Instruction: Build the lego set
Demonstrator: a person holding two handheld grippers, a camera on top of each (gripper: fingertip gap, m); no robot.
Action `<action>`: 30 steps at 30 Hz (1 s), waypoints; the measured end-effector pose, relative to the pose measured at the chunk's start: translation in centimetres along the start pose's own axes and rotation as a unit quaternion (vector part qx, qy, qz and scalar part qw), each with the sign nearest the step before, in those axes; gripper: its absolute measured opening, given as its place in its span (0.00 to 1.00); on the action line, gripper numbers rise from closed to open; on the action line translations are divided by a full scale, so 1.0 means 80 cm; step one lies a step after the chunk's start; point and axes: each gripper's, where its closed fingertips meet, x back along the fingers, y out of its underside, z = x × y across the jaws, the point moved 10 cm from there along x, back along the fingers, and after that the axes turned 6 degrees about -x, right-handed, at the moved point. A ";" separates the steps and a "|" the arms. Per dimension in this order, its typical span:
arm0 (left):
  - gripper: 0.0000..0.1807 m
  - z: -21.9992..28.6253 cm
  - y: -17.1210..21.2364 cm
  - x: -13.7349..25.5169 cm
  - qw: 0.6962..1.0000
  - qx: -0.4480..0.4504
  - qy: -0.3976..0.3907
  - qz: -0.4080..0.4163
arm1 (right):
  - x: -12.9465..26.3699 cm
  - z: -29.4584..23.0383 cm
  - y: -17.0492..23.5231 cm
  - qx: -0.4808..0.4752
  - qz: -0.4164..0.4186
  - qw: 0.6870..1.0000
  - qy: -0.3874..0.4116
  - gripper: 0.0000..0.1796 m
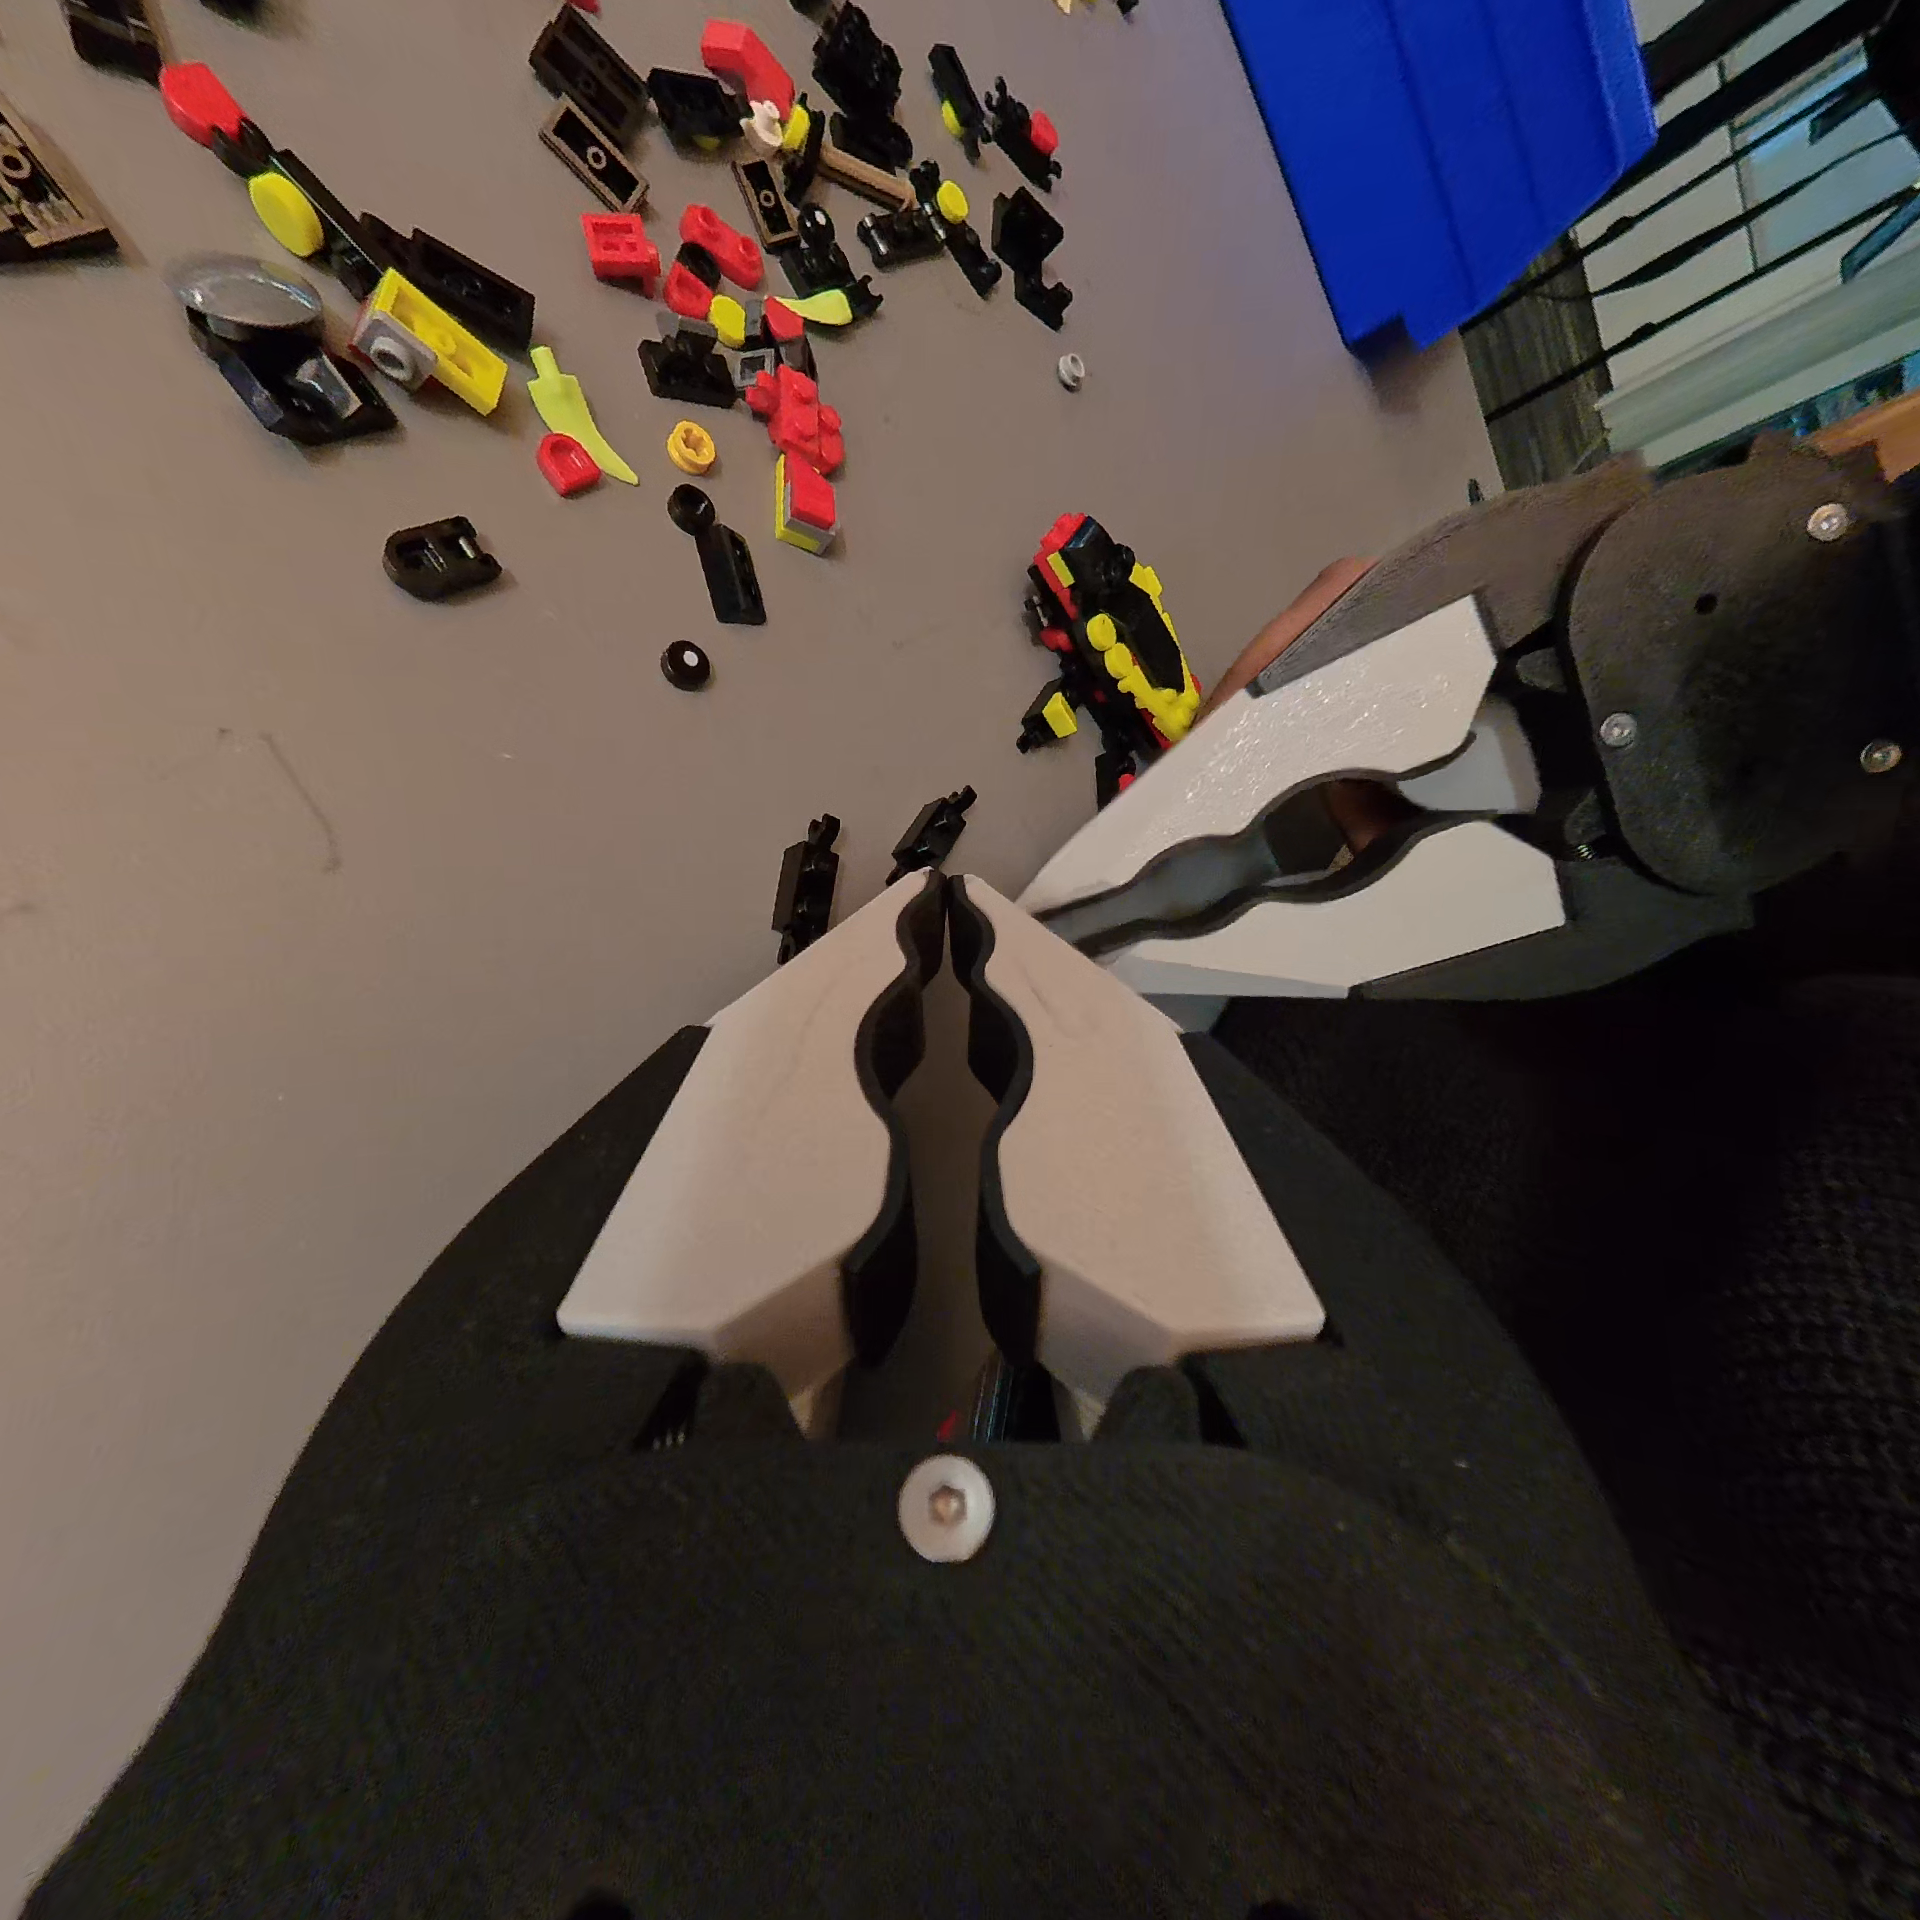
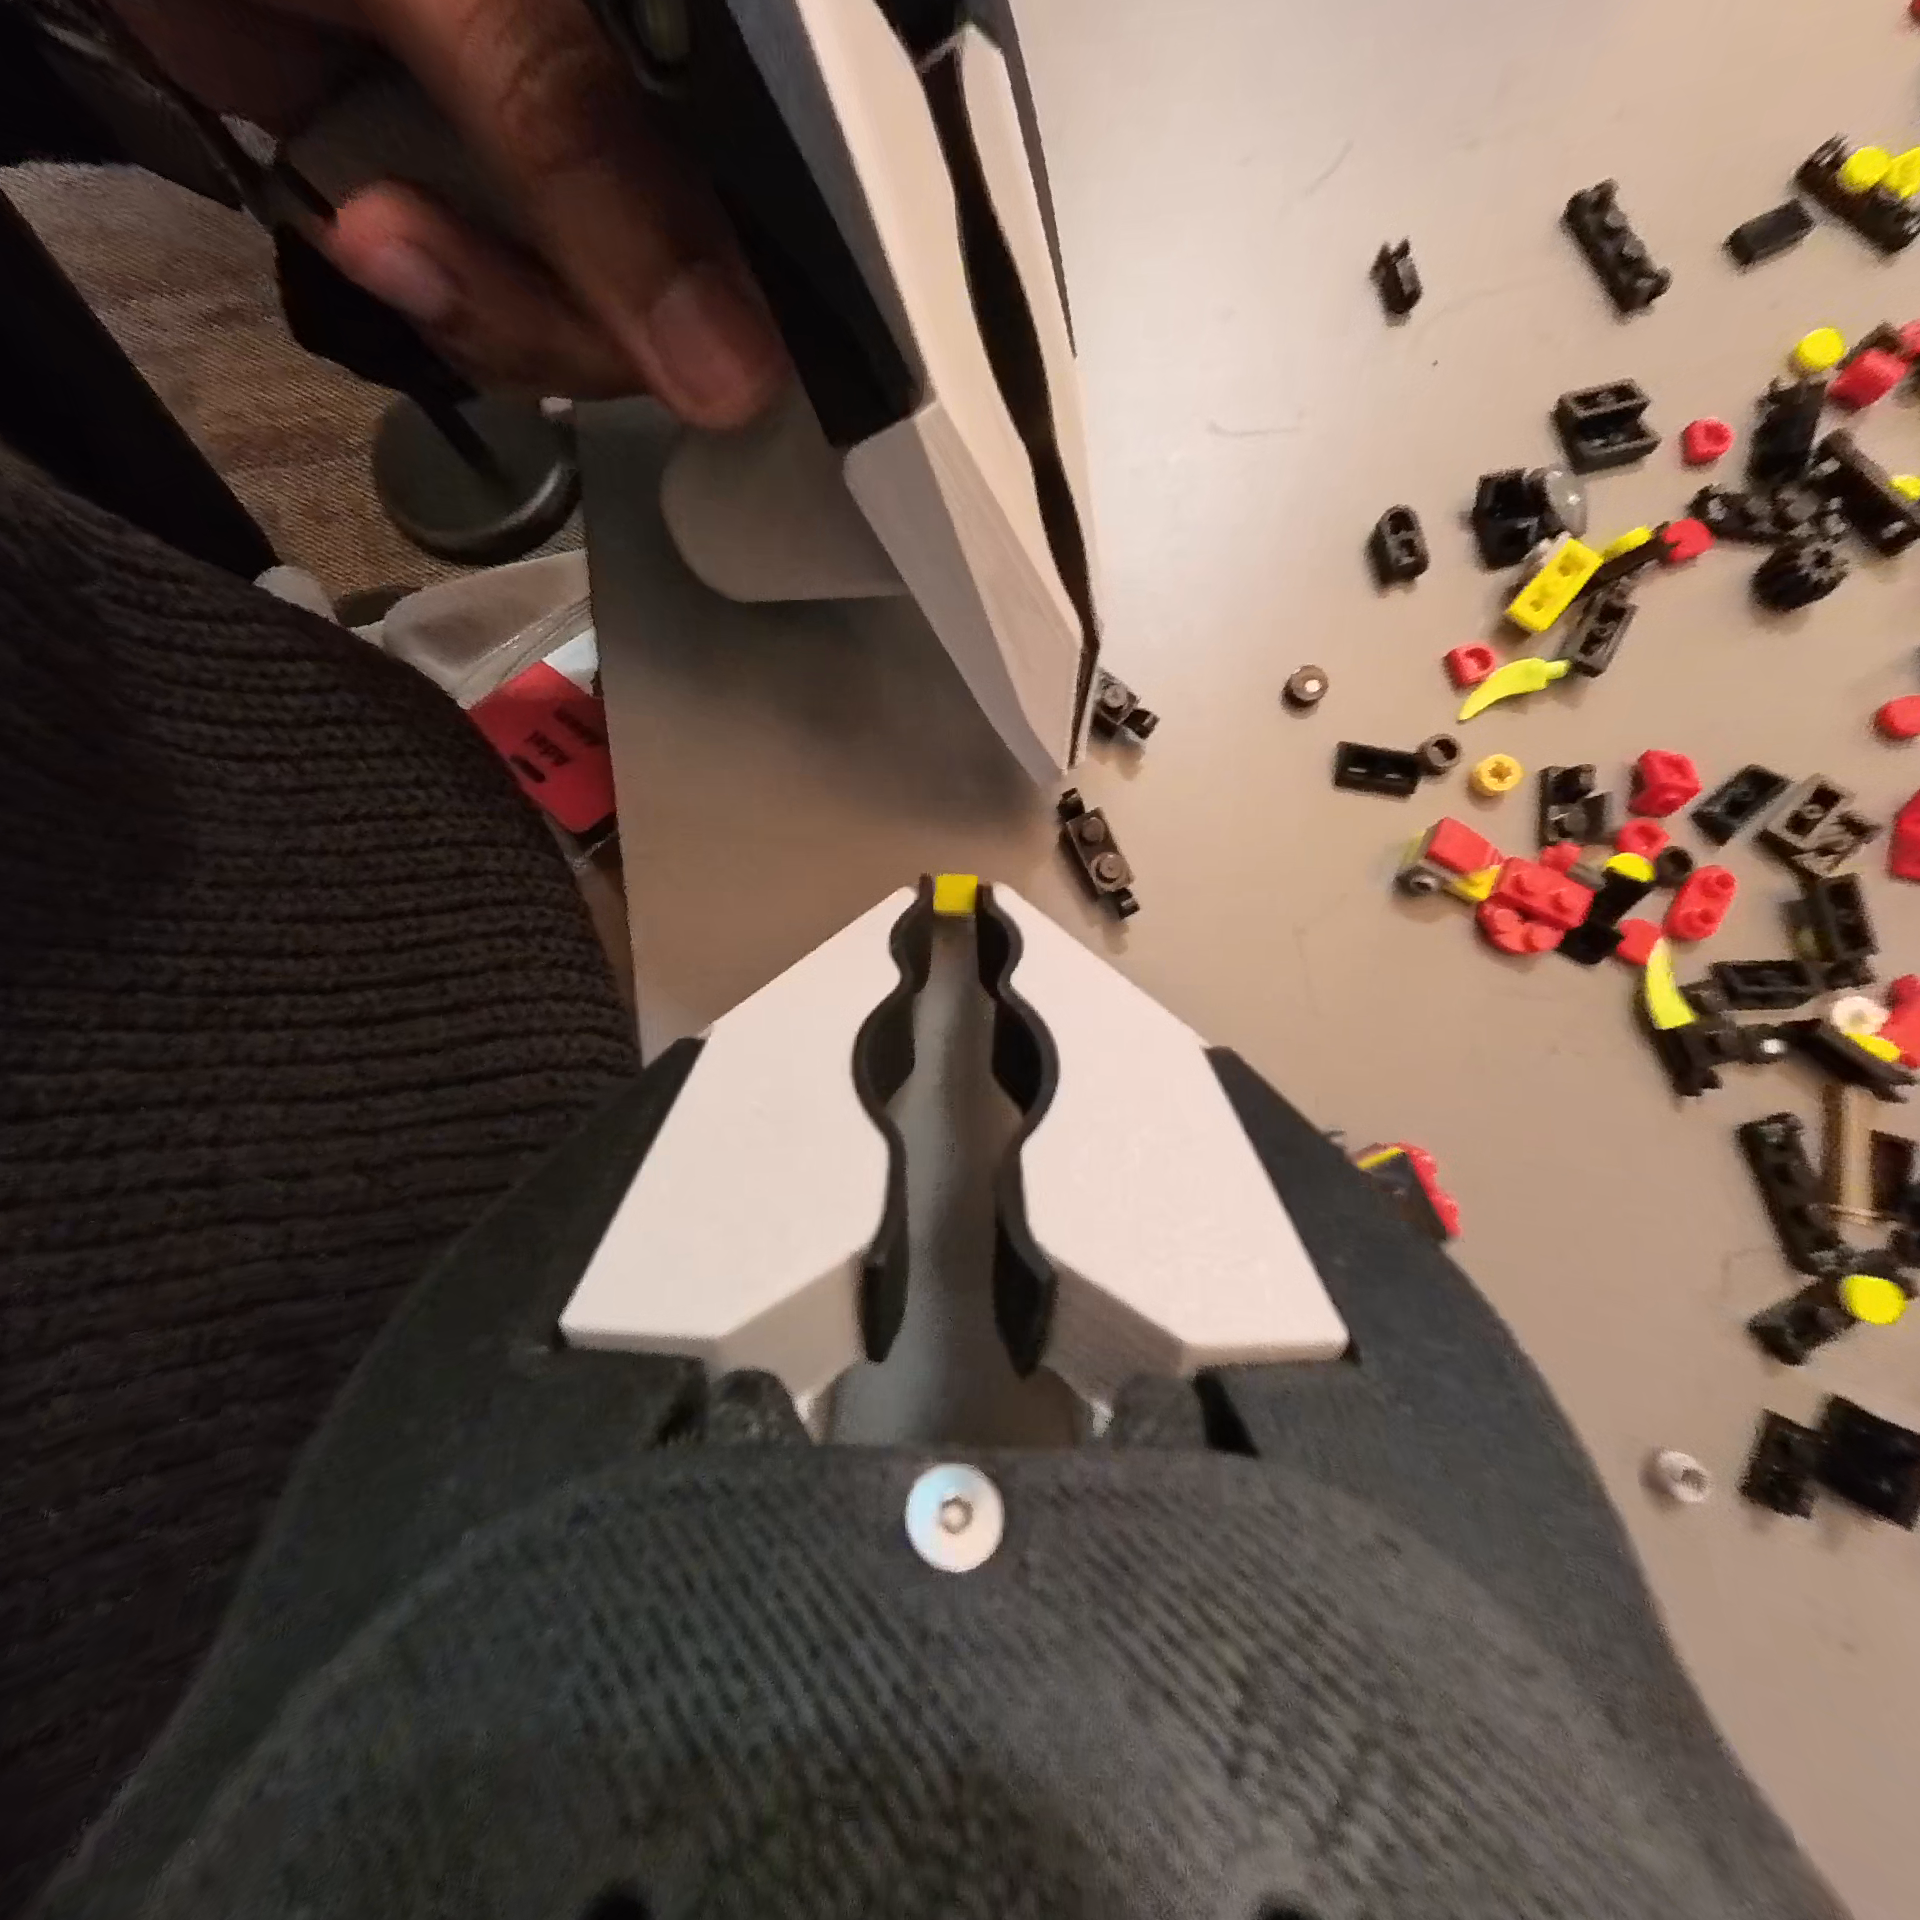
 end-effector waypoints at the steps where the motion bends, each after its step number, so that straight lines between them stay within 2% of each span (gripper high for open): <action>1: 0.00 0.000 0.000 0.000 1.000 0.000 0.000 0.000 | 0.003 0.003 -0.002 0.011 0.003 1.000 0.007 0.04; 5: 0.00 0.000 0.000 0.000 1.000 -0.001 0.001 -0.001 | 0.015 0.021 -0.011 0.068 0.020 0.997 0.016 0.04; 12: 0.00 0.001 0.003 -0.002 1.000 -0.012 -0.010 -0.014 | 0.009 0.051 -0.023 0.140 0.011 0.986 -0.089 0.04; 21: 0.00 -0.001 0.004 -0.003 1.000 -0.001 -0.007 -0.015 | -0.002 0.065 -0.030 0.166 -0.009 0.972 -0.165 0.04; 30: 0.00 -0.003 0.003 -0.005 1.000 0.005 -0.001 -0.018 | -0.005 0.066 -0.029 0.164 -0.019 0.969 -0.186 0.04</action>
